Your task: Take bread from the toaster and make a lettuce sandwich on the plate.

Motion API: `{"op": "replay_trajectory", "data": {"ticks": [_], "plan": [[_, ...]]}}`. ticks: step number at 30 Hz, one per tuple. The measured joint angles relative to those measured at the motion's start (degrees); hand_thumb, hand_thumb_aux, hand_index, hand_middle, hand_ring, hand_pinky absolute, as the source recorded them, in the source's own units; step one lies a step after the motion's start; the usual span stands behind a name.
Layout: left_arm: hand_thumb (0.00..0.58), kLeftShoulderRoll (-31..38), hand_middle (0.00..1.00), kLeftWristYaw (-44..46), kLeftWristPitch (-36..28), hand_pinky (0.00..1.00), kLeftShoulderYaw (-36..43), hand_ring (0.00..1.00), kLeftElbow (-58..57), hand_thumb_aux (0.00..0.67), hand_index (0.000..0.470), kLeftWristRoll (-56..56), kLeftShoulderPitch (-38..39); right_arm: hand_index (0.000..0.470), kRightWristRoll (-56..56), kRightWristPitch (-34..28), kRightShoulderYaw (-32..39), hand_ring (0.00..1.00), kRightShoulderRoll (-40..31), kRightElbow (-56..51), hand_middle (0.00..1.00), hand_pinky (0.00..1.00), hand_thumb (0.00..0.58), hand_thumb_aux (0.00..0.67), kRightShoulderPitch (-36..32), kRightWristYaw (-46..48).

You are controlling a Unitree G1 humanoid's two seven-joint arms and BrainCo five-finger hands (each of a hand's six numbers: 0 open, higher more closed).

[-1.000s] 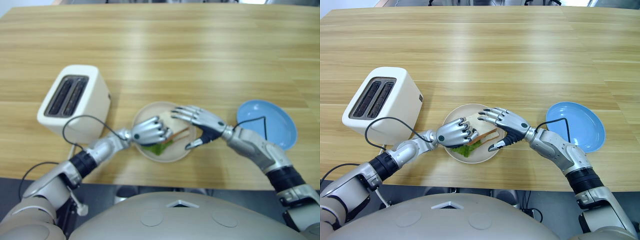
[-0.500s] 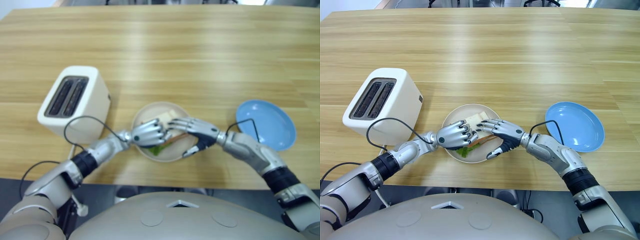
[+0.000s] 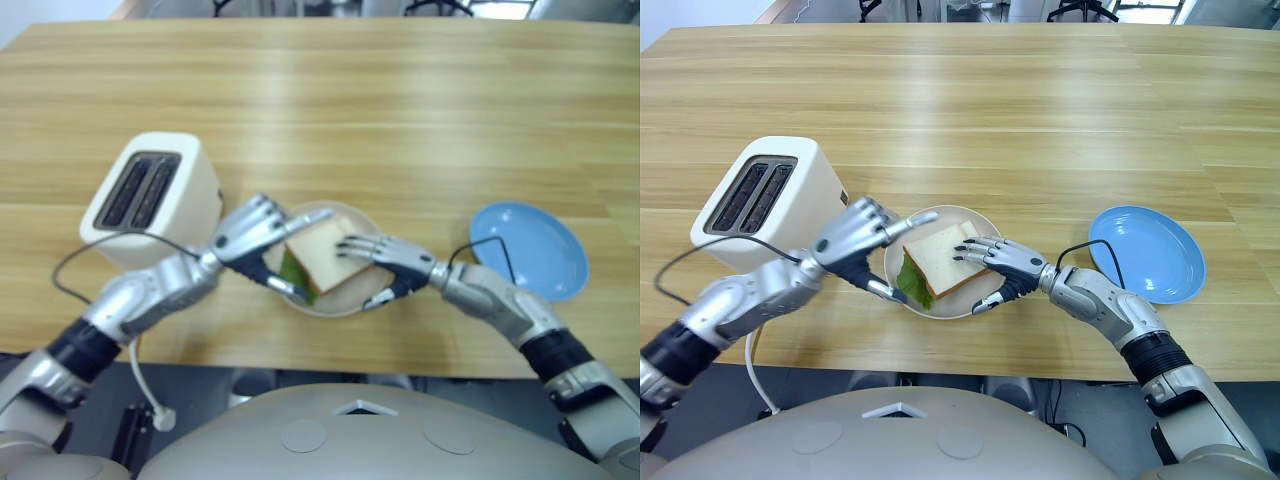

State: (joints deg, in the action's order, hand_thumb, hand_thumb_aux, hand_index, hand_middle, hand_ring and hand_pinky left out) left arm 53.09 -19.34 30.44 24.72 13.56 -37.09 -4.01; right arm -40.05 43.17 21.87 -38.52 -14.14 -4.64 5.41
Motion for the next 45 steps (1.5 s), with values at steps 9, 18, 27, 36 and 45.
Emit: {"op": "replay_trajectory", "data": {"ticks": [9,18,27,36,45], "plan": [[0.0,4.74,0.0,12.22,6.4,0.0,-10.3,0.0,-6.05,0.0,0.0,11.08,13.45,0.0,8.42,4.28,-14.85,0.0,-0.31,12.22,0.0,0.0,0.0,0.0,4.72,-10.79],[0.0,-0.73,0.0,16.95,9.89,0.0,-11.86,0.0,-8.17,0.0,0.0,9.73,17.56,0.0,31.34,6.95,-20.36,0.0,-6.98,17.7,0.0,0.0,0.0,0.0,16.51,-1.45],[0.58,-1.95,1.0,23.84,14.24,1.0,-10.1,1.0,-10.84,0.67,0.46,8.55,23.39,0.46,42.28,1.34,-15.4,1.0,-13.91,15.86,1.0,1.0,0.58,0.67,29.26,17.14],[0.58,-4.0,1.0,34.13,17.7,1.0,-4.1,1.0,-16.64,0.67,0.46,12.19,21.92,0.46,35.98,-2.6,-5.77,1.0,-6.47,10.33,1.0,1.0,0.58,0.67,22.82,27.16],[0.58,-17.29,1.0,16.3,17.13,1.0,-3.28,1.0,-33.15,0.67,0.46,-6.63,6.11,0.46,24.46,0.61,-1.93,1.0,5.46,-4.06,1.0,1.0,0.58,0.67,9.59,20.88]]}}
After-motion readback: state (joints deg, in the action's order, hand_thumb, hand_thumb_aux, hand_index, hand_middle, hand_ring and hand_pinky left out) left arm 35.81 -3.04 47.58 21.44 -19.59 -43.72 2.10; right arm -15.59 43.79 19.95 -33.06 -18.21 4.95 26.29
